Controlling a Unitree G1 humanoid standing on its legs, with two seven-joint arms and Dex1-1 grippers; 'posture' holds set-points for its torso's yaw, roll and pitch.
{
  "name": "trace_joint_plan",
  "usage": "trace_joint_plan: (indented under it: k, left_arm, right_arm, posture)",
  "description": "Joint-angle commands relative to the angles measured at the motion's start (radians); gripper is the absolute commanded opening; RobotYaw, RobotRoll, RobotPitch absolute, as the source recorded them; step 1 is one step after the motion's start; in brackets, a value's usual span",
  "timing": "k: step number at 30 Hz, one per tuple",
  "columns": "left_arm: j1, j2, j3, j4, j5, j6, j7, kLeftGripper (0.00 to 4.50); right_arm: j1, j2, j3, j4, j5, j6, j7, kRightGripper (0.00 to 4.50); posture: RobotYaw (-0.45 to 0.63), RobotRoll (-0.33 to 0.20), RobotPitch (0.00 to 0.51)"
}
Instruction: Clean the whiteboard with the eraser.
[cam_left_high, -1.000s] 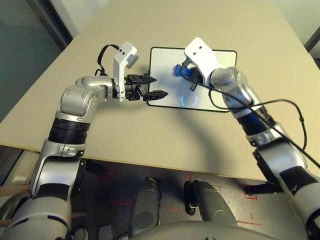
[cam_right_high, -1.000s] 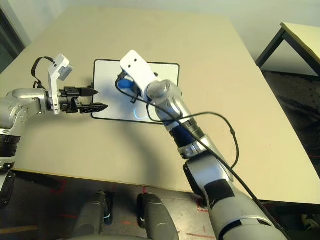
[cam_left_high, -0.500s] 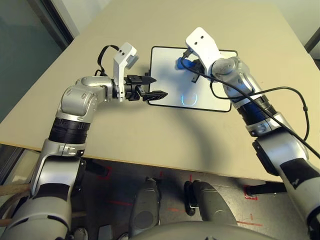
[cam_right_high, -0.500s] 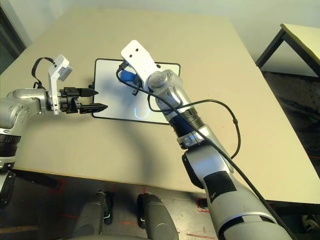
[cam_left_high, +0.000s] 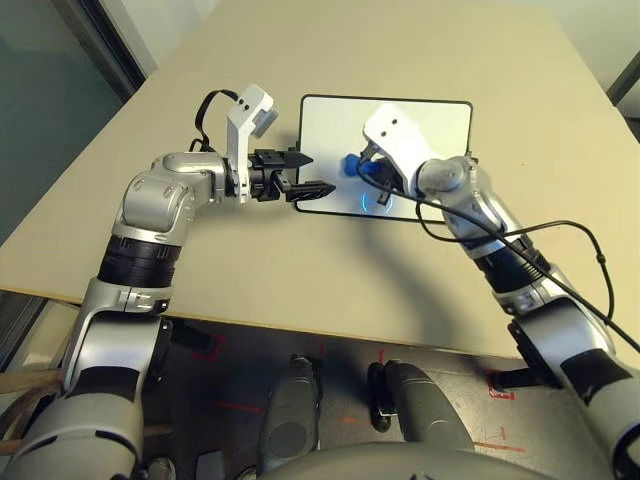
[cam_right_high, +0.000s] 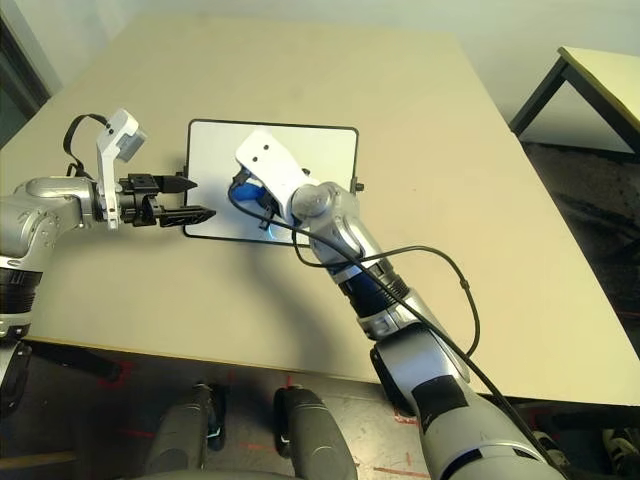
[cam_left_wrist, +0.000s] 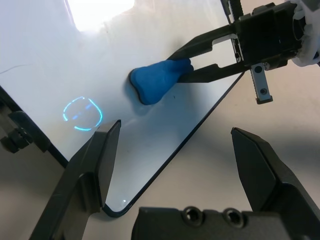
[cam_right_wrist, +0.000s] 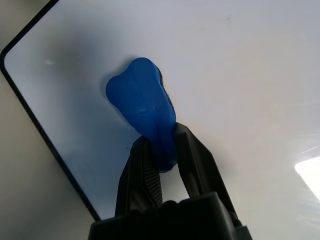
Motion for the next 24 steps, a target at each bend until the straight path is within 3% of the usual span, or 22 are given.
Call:
trace_joint_plan:
  k: [1,6,11,16,24]
  left_arm:
    - [-0.008,-0.005,-0.009,0.016,0.012,-0.008,-0.005,4.50]
    - [-0.013,-0.012,-0.012,0.020,0.013,-0.012,-0.004,4.50]
    - [-0.007,-0.012,-0.007,0.012,0.011,-0.009,-0.001,4.50]
    - [-0.003,-0.022,0.036,0.016,0.008,-0.039,0.039,4.50]
    - [-0.002,-0.106,0.221,0.079,-0.008,-0.246,0.207,4.50]
  right_arm:
    - [-0.085,0.007,-0.040,0.140,0.006,-0.013,-0.048,0.56]
    - [-0.210,0.028,-0.095,0.311,0.029,-0.085,-0.121,0.56]
    - [-0.236,0.032,-0.115,0.361,0.039,-0.109,-0.141,0.56]
    - [-0.183,0.052,-0.191,0.141,0.123,-0.010,-0.120,0.56]
    - [-0.162,0.117,-0.410,-0.305,0.338,0.428,-0.140,0.56]
  posture:
    - [-0.02,0.000,0.122]
    - [-0.02,0.000,0.119]
    - [-0.02,0.000,0.117]
    - [0.00,0.000,0.116]
    - [-0.01,0.000,0.121]
